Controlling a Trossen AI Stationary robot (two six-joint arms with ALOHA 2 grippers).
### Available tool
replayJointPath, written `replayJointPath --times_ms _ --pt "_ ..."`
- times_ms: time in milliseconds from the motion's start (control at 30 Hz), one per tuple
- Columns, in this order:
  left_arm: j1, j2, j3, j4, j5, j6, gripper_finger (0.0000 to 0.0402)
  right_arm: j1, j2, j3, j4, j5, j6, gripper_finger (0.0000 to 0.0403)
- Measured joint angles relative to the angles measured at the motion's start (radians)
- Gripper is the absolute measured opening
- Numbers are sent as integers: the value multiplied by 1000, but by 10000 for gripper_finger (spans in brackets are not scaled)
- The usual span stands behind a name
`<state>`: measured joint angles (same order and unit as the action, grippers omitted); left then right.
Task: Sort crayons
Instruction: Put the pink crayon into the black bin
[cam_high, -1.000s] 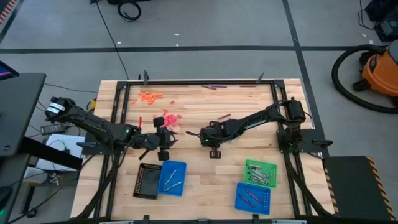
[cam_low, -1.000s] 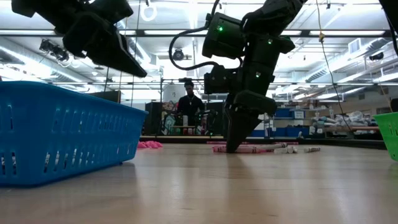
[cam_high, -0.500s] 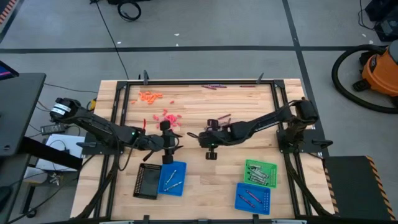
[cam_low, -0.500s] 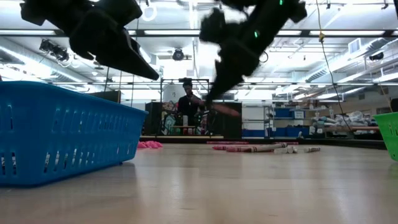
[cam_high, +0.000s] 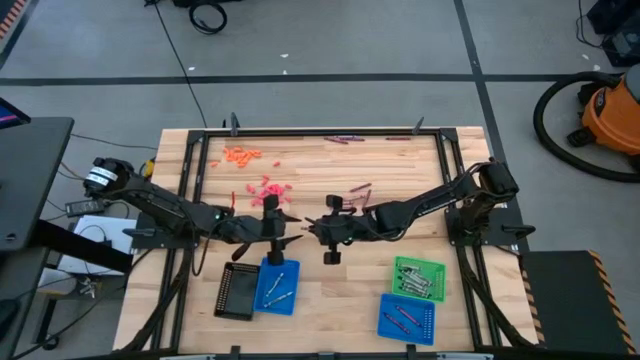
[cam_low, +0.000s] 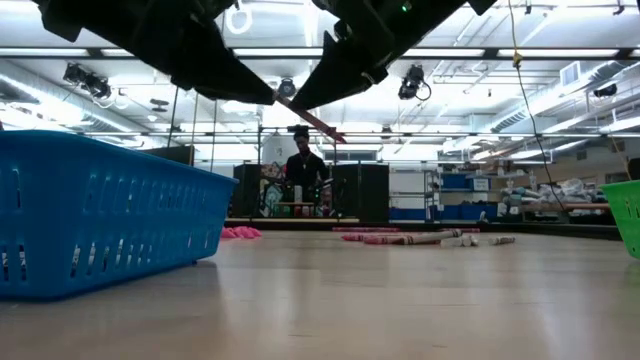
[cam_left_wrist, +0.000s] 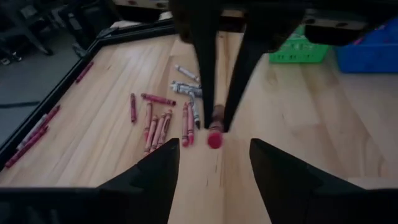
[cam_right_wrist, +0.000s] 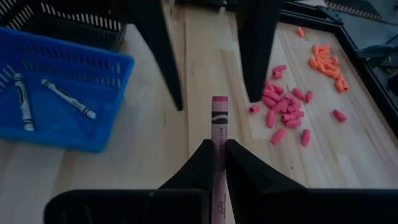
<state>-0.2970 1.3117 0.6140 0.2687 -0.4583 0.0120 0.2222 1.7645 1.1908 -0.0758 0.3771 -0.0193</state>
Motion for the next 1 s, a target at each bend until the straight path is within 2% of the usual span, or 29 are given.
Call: replayJointPath --times_ms 267,567,867,1000 --pt "0 0 0 19 9 10 199 0 0 0 44 0 -3 34" --pt "2 0 0 26 11 3 136 0 0 0 49 -2 -3 34" --pt "3 11 0 68 12 7 103 0 0 0 56 -12 -3 34" --pt "3 24 0 72 11 7 69 0 0 0 58 -15 -3 34"
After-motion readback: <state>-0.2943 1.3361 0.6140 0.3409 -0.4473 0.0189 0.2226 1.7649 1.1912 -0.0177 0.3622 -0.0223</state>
